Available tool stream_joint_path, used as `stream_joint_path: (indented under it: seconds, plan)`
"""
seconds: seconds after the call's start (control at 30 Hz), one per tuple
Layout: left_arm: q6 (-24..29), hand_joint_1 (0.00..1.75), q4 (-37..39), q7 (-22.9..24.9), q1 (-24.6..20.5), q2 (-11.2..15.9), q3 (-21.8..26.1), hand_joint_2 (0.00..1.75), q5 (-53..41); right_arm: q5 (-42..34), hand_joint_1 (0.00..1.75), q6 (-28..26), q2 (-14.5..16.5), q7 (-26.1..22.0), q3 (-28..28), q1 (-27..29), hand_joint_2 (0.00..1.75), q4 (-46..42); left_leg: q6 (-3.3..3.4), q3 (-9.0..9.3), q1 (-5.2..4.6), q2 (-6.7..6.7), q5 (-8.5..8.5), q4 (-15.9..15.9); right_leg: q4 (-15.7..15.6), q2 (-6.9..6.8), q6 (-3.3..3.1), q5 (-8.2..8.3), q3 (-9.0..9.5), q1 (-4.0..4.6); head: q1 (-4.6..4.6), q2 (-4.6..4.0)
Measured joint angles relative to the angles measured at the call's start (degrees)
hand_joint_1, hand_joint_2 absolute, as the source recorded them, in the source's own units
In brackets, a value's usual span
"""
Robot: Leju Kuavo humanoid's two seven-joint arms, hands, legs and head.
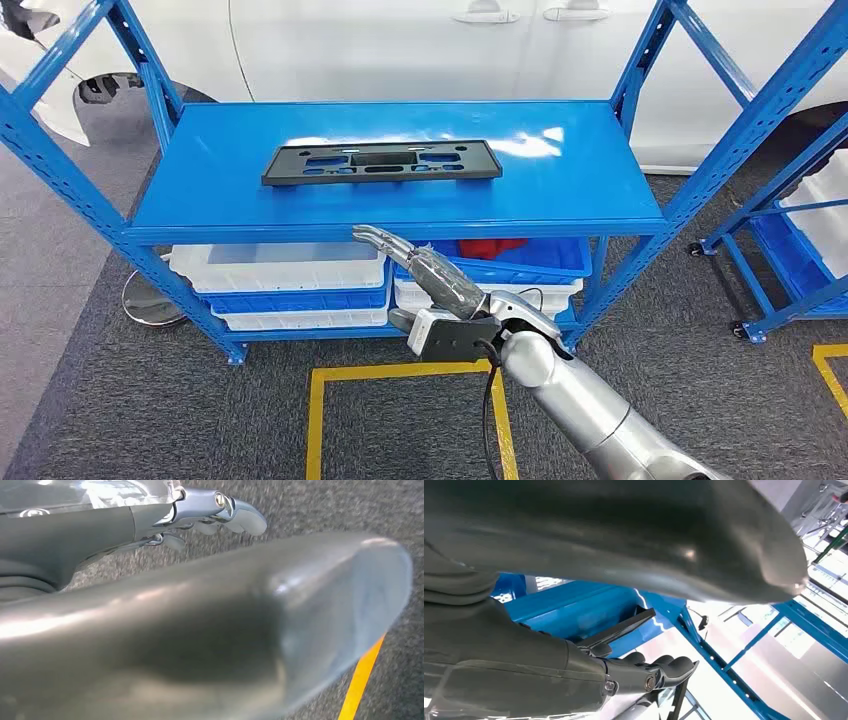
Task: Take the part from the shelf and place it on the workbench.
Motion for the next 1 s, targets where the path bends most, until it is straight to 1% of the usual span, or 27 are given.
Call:
stream_joint_path:
  seconds: [0.03, 0.07, 0.1, 0.13, 0.17, 0.2, 0.23, 0.27, 0.3, 0.33, 0.4, 0.43, 0.47, 0.5, 0.53, 0.57, 0.6, 0.63, 0.7, 0.73, 0.77, 0.8, 0.83, 0.9, 0.93, 0.97, 1.0]
  plan:
    - [0.0, 0.0, 0.0, 0.0, 0.0, 0.0, 0.0, 0.0, 0.0, 0.0, 0.0, 0.0, 0.0, 0.0, 0.0, 0.0, 0.0, 0.0, -0.05, 0.29, -0.05, 0.0, -0.19, 0.0, -2.8, -0.01, -0.34, 1.7, 1.16, 0.14, 0.01, -0.01]
    - [0.0, 0.0, 0.0, 0.0, 0.0, -0.1, 0.0, 0.0, 0.0, 0.0, 0.0, 0.0, 0.0, 0.0, 0.0, 0.0, 0.0, 0.0, -0.12, 0.48, -0.08, 0.01, -0.34, 0.0, -4.7, -0.07, -0.63, 2.44, 1.9, 0.29, -0.02, -0.01]
    - [0.0, 0.0, 0.1, 0.0, -0.1, -0.1, 0.0, 0.0, 0.0, 0.0, 0.0, -0.1, 0.0, -0.1, 0.0, -0.1, 0.0, 0.0, -0.3, 0.73, -0.14, -0.01, -0.61, 0.0, -8.1, -0.13, -1.06, 3.6, 3.15, 0.54, -0.08, 0.0]
    - [0.0, 0.0, 0.1, 0.0, -0.1, -0.2, 0.0, 0.0, 0.0, 0.0, 0.0, -0.1, 0.0, -0.1, -0.1, -0.1, 0.0, 0.0, -0.57, 0.84, -0.17, 0.0, -0.85, -0.1, -10.2, -0.19, -1.47, 4.25, 3.9, 0.78, -0.14, 0.0]
    - [0.0, 0.0, 0.1, 0.0, -0.2, -0.2, 0.0, 0.0, 0.0, 0.0, 0.0, -0.2, 0.0, -0.1, -0.1, -0.2, 0.0, 0.0, -0.92, 0.82, -0.17, 0.02, -0.82, 0.1, -10.9, -0.22, -1.76, 4.05, 4.07, 0.95, -0.23, 0.0]
    - [0.0, 0.0, 0.2, 0.0, -0.2, -0.2, 0.0, 0.0, 0.0, 0.0, 0.0, -0.2, 0.0, -0.2, -0.2, -0.2, 0.0, 0.1, -1.3, 0.84, -0.21, 0.04, -0.73, 0.3, -11.2, -0.18, -2.02, 3.93, 4.25, 0.94, -0.27, 0.0]
    - [0.0, 0.0, 0.2, 0.0, -0.1, -0.2, 0.0, 0.0, 0.0, 0.0, 0.0, -0.3, 0.0, -0.2, -0.3, -0.2, 0.0, 0.0, -1.63, 0.85, -0.23, 0.09, -0.79, 0.7, -11.5, -0.16, -2.27, 4.22, 4.66, 0.79, -0.31, 0.0]
    - [0.0, 0.0, 0.2, -0.1, -0.2, -0.2, 0.0, 0.0, 0.0, 0.0, 0.0, -0.3, -0.1, -0.2, -0.4, -0.2, 0.0, 0.0, -1.9, 0.73, -0.24, 0.1, -1.02, 1.7, -11.7, -0.14, -2.51, 4.21, 5.22, 0.6, -0.34, 0.0]
    - [0.0, 0.0, 0.2, -0.1, -0.2, -0.2, 0.0, 0.0, 0.0, 0.0, 0.0, -0.4, -0.1, -0.2, -0.6, -0.3, 0.0, 0.0, -2.15, 0.12, -0.21, 0.09, -1.83, 3.3, -11.9, -0.15, -2.72, 4.09, 5.79, 0.4, -0.42, 0.0]
    - [0.0, 0.0, 0.2, -0.1, -0.3, -0.2, 0.0, 0.0, -0.1, -0.1, 0.0, -0.4, -0.1, -0.3, -0.8, -0.4, 0.0, 0.0, -2.38, -1.23, -0.1, 0.09, -3.19, 6.0, -12.1, -0.18, -2.84, 3.93, 6.27, 0.32, -0.49, 0.0]
    - [-0.1, 0.0, 0.2, -0.1, -0.4, -0.2, 0.0, 0.0, -0.3, -0.2, 0.0, -0.7, -0.1, -0.2, -1.4, -0.1, 0.0, -0.1, -2.93, -5.32, 0.14, 0.09, -6.32, 13.2, -12.1, -0.21, -3.04, 3.38, 6.84, 0.37, -0.57, -0.01]
    - [-0.2, 0.0, 0.2, 0.0, -0.4, -0.2, 0.0, 0.0, -0.4, -0.3, 0.0, -0.8, -0.2, 0.0, -1.7, 0.2, 0.0, -0.3, -3.13, -7.18, 0.25, 0.1, -7.05, 15.7, -12.0, -0.17, -3.04, 3.05, 7.12, 0.38, -0.56, -0.01]
    - [-0.2, 0.0, 0.2, 0.1, -0.4, -0.2, 0.0, 0.0, -0.5, -0.3, 0.0, -1.0, -0.4, 0.1, -2.1, 0.7, 0.0, -0.5, -3.26, -8.21, 0.32, 0.1, -6.72, 16.4, -12.0, -0.12, -2.98, 2.7, 7.45, 0.37, -0.57, 0.0]
    - [-0.2, 0.0, 0.2, 0.1, -0.4, -0.2, 0.0, 0.0, -0.6, -0.3, 0.0, -1.2, -0.6, 0.3, -2.6, 1.1, 0.0, -0.9, -3.31, -8.09, 0.37, 0.12, -5.0, 14.8, -11.9, -0.07, -2.87, 2.29, 7.91, 0.34, -0.58, 0.0]
    - [-0.2, 0.0, 0.2, 0.1, -0.4, -0.2, 0.0, 0.0, -0.6, -0.4, 0.0, -1.4, -0.8, 0.4, -3.2, 1.6, 0.0, -1.3, -3.28, -6.99, 0.4, 0.13, -2.21, 11.2, -11.8, -0.02, -2.72, 1.82, 8.47, 0.29, -0.57, 0.0]
    - [-0.2, 0.0, 0.2, 0.1, -0.4, -0.1, 0.0, 0.0, -0.6, -0.6, 0.0, -1.7, -1.0, 0.4, -3.9, 2.1, 0.0, -1.7, -3.16, -5.52, 0.41, 0.14, 0.26, 7.3, -11.8, 0.0, -2.53, 1.37, 9.01, 0.26, -0.55, -0.01]
    - [-0.2, 0.0, 0.2, 0.1, -0.4, -0.1, 0.0, 0.0, -0.6, -0.8, 0.0, -2.0, -1.2, 0.3, -4.6, 2.5, 0.0, -2.2, -2.96, -4.32, 0.28, 0.16, 1.74, 3.6, -11.7, 0.01, -2.29, 0.99, 9.39, 0.27, -0.54, -0.01]
    - [-0.2, 0.0, 0.2, 0.1, -0.4, -0.1, 0.0, 0.0, -0.6, -1.0, 0.0, -2.2, -1.5, 0.3, -5.4, 3.0, 0.0, -2.6, -2.56, -3.54, 0.14, 0.18, 2.48, 1.4, -11.8, 0.01, -1.99, 0.69, 9.56, 0.3, -0.53, -0.01]
    - [-0.2, 0.0, 0.2, 0.1, -0.3, -0.1, 0.0, 0.0, -0.6, -1.4, 0.0, -2.4, -1.9, 0.2, -6.9, 4.1, 0.0, -3.4, -1.58, -3.16, -0.11, 0.2, 2.01, 0.1, -11.7, 0.0, -1.26, 0.49, 9.72, 0.43, -0.46, 0.0]
    - [-0.2, 0.0, 0.2, 0.1, -0.3, -0.1, 0.0, 0.0, -0.6, -1.4, 0.0, -2.5, -2.1, 0.1, -7.5, 4.6, 0.0, -3.9, -1.09, -2.78, 0.0, 0.18, 2.23, -0.1, -11.4, -0.01, -0.91, 0.35, 9.78, 0.45, -0.45, 0.0]
    - [-0.3, 0.0, 0.2, 0.1, -0.2, -0.1, 0.0, 0.0, -0.6, -1.5, 0.0, -2.5, -2.3, 0.0, -8.1, 5.0, 0.0, -4.4, -0.74, -2.36, 0.12, 0.17, 2.19, -0.3, -10.6, -0.01, -0.63, 0.26, 9.69, 0.42, -0.37, 0.0]
    - [-0.3, 0.0, 0.2, 0.1, -0.2, -0.1, 0.0, 0.0, -0.6, -1.5, 0.0, -2.5, -2.4, -0.1, -8.7, 5.3, 0.0, -4.9, -0.44, -1.9, 0.23, 0.18, 2.09, -0.4, -8.9, -0.01, -0.37, -0.13, 8.94, 0.36, -0.22, 0.0]
    - [-0.4, 0.0, 0.2, 0.0, -0.3, -0.1, 0.0, 0.0, -0.6, -1.5, 0.0, -2.5, -2.6, -0.2, -9.2, 5.6, 0.0, -5.2, -0.18, -1.5, 0.31, 0.17, 1.92, -0.6, -6.1, -0.02, -0.12, -0.99, 7.44, 0.23, -0.09, 0.0]
    - [-0.4, 0.0, 0.2, 0.0, -0.5, -0.1, 0.0, 0.0, -0.7, -1.5, 0.0, -2.5, -2.8, -0.3, -10.0, 6.4, 0.0, -5.6, 0.16, -0.97, 0.27, 0.16, 1.33, -0.6, 1.5, -0.03, 0.37, -3.88, 2.74, 0.01, 0.16, 0.0]
    - [-0.4, 0.0, 0.2, 0.0, -0.5, -0.1, 0.0, 0.0, -0.7, -1.5, 0.0, -2.5, -2.9, -0.4, -10.3, 6.9, 0.0, -5.7, 0.2, -0.65, 0.26, 0.12, 1.0, -0.6, 4.4, -0.03, 0.52, -5.0, 0.55, -0.07, 0.17, 0.0]
    - [-0.4, 0.0, 0.2, 0.0, -0.5, -0.1, 0.0, 0.0, -0.8, -1.4, 0.0, -2.5, -2.9, -0.4, -10.5, 7.5, 0.0, -5.8, 0.19, -0.24, 0.25, 0.07, 0.63, -0.6, 5.6, -0.04, 0.6, -5.11, -0.87, -0.11, 0.17, 0.0]
    - [-0.4, 0.0, 0.2, 0.0, -0.5, -0.1, 0.0, 0.0, -0.8, -1.4, 0.0, -2.4, -2.9, -0.5, -10.8, 7.9, 0.0, -5.9, 0.13, 0.27, 0.25, 0.02, 0.23, -0.6, 4.5, -0.04, 0.62, -3.82, -1.16, -0.15, 0.19, 0.0]
